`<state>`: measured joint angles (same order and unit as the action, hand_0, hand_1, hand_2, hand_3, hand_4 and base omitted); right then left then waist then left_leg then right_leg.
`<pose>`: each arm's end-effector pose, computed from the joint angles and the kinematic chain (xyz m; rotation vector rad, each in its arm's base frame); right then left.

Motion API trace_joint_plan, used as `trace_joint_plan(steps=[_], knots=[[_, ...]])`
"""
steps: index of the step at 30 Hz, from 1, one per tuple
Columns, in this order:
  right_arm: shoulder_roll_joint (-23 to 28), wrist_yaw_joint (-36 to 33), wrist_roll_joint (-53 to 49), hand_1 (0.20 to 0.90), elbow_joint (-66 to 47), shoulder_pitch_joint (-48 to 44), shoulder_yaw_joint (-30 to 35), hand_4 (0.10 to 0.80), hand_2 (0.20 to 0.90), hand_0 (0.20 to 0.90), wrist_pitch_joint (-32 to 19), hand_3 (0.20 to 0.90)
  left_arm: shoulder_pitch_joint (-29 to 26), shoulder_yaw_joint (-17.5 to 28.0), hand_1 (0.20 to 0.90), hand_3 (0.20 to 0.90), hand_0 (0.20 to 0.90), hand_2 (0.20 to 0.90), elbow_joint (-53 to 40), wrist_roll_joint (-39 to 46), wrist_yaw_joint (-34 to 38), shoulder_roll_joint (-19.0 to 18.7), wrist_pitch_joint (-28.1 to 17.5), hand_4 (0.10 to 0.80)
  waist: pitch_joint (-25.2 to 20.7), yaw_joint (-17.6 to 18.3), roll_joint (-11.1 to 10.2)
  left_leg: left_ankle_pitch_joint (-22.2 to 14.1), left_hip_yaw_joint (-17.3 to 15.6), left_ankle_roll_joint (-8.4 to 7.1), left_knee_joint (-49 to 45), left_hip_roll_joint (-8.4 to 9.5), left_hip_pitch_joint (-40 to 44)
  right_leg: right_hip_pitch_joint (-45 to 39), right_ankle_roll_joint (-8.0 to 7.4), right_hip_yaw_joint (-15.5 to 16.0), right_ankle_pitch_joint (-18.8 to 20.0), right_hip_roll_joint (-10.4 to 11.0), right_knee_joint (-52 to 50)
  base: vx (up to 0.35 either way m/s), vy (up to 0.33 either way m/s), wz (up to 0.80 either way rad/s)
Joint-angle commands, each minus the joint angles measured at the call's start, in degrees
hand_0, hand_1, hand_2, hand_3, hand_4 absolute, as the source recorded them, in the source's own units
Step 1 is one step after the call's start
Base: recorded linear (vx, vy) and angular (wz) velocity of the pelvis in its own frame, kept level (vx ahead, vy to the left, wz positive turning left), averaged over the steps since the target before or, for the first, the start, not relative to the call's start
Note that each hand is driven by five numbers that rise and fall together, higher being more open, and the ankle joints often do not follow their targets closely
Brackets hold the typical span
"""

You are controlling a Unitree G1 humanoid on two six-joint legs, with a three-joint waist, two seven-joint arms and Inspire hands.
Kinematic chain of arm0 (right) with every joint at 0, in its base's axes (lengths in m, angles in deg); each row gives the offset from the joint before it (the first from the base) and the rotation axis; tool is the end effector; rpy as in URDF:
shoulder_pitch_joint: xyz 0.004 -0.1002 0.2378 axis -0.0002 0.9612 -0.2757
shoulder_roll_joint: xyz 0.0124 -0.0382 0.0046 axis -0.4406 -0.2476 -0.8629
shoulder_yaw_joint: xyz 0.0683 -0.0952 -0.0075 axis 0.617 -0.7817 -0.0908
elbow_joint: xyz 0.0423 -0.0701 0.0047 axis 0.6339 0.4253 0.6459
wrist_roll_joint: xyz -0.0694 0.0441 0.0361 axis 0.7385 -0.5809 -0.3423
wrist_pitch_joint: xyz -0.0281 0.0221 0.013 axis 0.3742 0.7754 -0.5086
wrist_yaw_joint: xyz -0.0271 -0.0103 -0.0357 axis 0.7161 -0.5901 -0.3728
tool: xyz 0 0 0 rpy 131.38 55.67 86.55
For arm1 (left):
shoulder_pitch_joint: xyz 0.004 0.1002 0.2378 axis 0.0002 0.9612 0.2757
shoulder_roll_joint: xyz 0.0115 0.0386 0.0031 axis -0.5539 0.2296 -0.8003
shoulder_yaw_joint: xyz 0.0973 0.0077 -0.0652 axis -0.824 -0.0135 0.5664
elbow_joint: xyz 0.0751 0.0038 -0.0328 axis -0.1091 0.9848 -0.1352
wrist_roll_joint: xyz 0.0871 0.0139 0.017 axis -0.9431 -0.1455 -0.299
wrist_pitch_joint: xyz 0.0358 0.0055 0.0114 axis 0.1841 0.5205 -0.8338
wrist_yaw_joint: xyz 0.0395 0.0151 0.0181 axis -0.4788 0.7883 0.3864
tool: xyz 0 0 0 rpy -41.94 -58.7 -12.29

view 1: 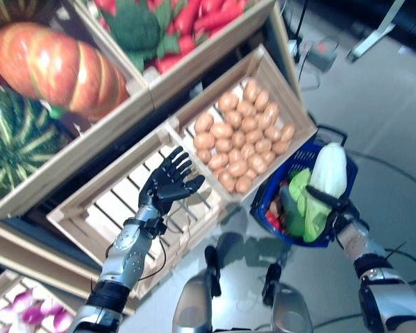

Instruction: Put vegetables into the basket

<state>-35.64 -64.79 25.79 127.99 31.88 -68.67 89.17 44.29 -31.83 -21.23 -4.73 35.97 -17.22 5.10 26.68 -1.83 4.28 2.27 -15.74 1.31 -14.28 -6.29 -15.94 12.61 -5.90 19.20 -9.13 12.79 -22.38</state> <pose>0.2763 -0.2789 0.0299 0.4675 0.3329 -0.4488 0.2343 0.2221 0.0422 -0.3707 -0.0241 -0.1342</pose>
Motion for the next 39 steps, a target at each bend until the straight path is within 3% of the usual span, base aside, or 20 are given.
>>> trace_joint_plan(steps=[1,4,8,15,18,19,20,30,39], knots=[[6.35,-0.87,-5.16,0.300,-0.62,-3.63,2.09,0.400,0.300,0.300,-8.66,0.300,-3.64,1.24,0.900,0.900,0.900,0.900,-5.09,2.26,1.69,-1.31,-10.46,0.800,0.00,-0.45,0.61,-18.68,2.11,-2.08,-19.02,-1.16,-3.20,4.19,5.37,2.41,-4.94,1.48,-9.65,-0.166,0.044,0.14],[8.46,-0.26,-5.22,0.300,-0.07,-5.87,2.17,0.400,0.300,0.300,-7.74,0.300,-4.81,-0.04,0.900,0.900,0.900,0.900,-6.65,2.47,3.41,-1.66,-10.77,0.800,1.35,-0.49,1.03,-21.37,2.08,-0.87,-25.20,-0.87,-7.47,9.04,5.61,2.60,-7.15,4.18,-17.17,-0.132,0.043,0.12],[10.68,-0.94,-5.27,0.300,0.30,-9.34,1.21,0.400,0.300,0.300,-7.68,0.300,-6.47,-1.93,0.900,0.900,0.900,0.900,-8.40,2.26,5.43,-2.01,-10.72,0.800,2.77,-0.36,1.15,-25.84,0.94,0.36,-35.09,-2.04,-12.86,15.34,5.72,2.72,-10.84,8.08,-28.11,-0.114,0.001,0.01],[13.16,-2.71,-5.17,0.300,1.05,-14.08,0.95,0.400,0.300,0.300,-8.15,0.300,-8.51,-4.04,0.900,0.900,0.900,0.900,-8.56,3.31,7.53,-1.45,-12.16,0.800,3.10,0.07,1.25,-30.49,1.37,0.77,-46.21,-2.78,-20.89,24.84,5.77,0.26,-15.43,11.21,-39.76,-0.083,-0.026,0.04],[13.96,-2.57,-4.78,0.300,0.21,-15.37,0.85,0.400,0.300,0.300,-9.72,0.300,-8.50,-4.47,0.900,0.900,0.900,0.900,-8.78,3.24,7.61,-1.05,-12.62,0.800,3.11,0.14,1.58,-31.25,1.55,0.47,-48.06,-2.96,-22.28,26.63,5.81,-0.37,-16.22,11.53,-41.54,-0.047,-0.028,0.04],[14.49,-1.00,-4.58,0.681,-0.13,-16.31,0.73,0.654,0.681,0.681,-9.67,0.681,-8.66,-4.75,0.900,0.900,0.900,0.900,-8.80,3.33,7.61,-1.11,-12.70,0.800,3.10,0.29,1.80,-31.89,1.79,0.42,-49.88,-2.99,-23.77,28.31,5.89,-0.93,-16.96,11.95,-43.40,-0.034,-0.022,0.01],[14.69,-0.47,-4.45,0.900,-0.20,-16.46,0.67,0.800,0.900,0.900,-9.60,0.900,-8.59,-4.75,0.900,0.900,0.900,0.900,-8.63,3.41,7.36,-1.12,-12.77,0.800,3.11,0.27,1.87,-31.83,1.72,0.34,-49.66,-3.04,-23.56,28.17,5.86,-0.93,-16.90,11.88,-43.19,-0.041,-0.016,0.03],[15.32,3.01,-6.12,0.900,-0.65,-15.55,0.65,0.800,0.900,0.900,-11.26,0.900,-8.17,-4.68,0.900,0.900,0.900,0.900,-7.12,6.02,3.01,-2.68,-13.43,0.800,2.78,-0.06,0.81,-33.70,3.24,0.65,-53.93,-4.01,-26.02,30.67,6.35,-1.86,-18.68,11.20,-46.82,-0.018,-0.031,0.01],[14.75,6.32,-7.12,0.900,-0.23,-14.48,0.13,0.800,0.900,0.900,-10.48,0.900,-7.80,-4.75,0.900,0.900,0.900,0.900,-6.45,6.64,1.02,-3.17,-13.32,0.800,2.02,-0.57,-0.30,-32.13,3.37,0.61,-48.72,-4.29,-21.40,26.54,6.03,-1.10,-17.09,9.84,-42.83,0.000,0.000,0.00]])
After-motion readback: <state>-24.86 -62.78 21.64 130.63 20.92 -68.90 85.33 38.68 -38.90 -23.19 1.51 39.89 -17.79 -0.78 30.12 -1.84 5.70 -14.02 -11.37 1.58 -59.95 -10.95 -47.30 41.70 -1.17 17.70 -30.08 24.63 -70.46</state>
